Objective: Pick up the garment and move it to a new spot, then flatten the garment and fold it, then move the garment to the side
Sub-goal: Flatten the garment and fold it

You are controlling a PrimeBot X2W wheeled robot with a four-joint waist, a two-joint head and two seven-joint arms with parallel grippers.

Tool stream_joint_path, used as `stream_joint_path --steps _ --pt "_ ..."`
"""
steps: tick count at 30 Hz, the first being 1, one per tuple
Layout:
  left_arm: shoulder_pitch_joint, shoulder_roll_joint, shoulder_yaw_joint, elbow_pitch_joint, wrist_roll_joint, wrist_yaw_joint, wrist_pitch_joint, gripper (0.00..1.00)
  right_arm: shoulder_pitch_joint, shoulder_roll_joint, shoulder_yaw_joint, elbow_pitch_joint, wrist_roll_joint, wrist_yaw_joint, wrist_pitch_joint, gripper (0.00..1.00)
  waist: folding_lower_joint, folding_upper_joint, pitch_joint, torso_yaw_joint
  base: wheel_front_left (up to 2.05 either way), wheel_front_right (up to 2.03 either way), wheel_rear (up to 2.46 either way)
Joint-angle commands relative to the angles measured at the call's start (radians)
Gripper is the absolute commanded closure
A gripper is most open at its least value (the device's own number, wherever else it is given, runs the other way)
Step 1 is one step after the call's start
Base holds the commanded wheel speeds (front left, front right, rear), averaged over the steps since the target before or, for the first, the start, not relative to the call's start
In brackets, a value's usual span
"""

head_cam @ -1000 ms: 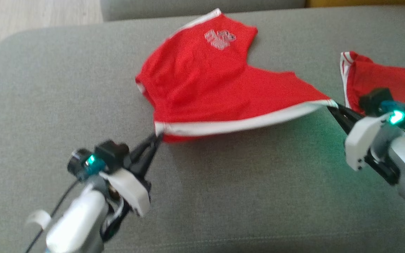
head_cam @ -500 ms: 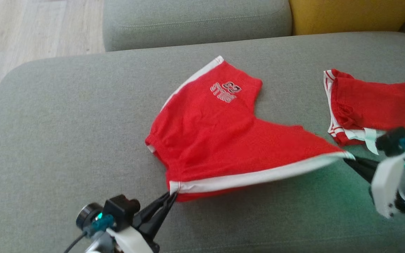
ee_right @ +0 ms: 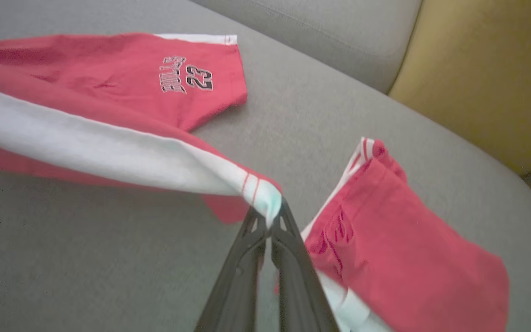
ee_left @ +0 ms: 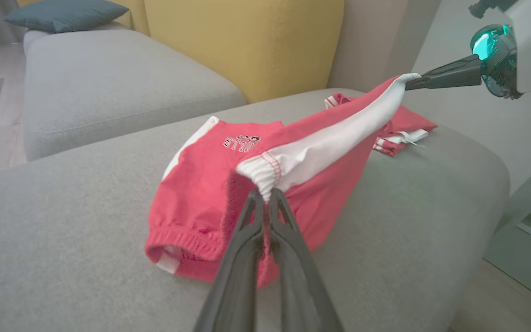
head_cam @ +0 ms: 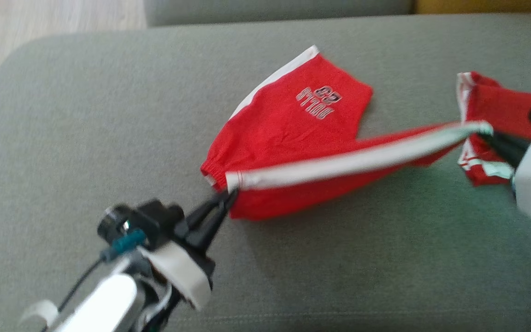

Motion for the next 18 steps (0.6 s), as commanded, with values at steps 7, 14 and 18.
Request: stream_joint_path --steps 7,14,18 --pt "-0.161 -0.032 0.069 0.052 0.011 0.001 -0.035 1.00 -0.170 0.034 -0.030 0.013 -0.053 0.006 0.048 1.00 0.0000 -0.0001 0.106 0.084 0.00 0.00 0.00" --pt "-0.258 -0.079 0.064 0.143 0.015 -0.015 -0.060 1.00 -0.352 0.080 0.033 0.086 -0.096 0.006 0.072 1.00 0.0000 -0.0001 0.182 0.143 0.00 0.00 0.00" --pt "-0.298 -0.109 0.055 0.197 0.019 -0.018 -0.076 1.00 -0.452 0.103 0.085 0.140 -0.108 0.006 0.066 1.00 0.0000 -0.0001 0.224 0.180 0.00 0.00 0.00"
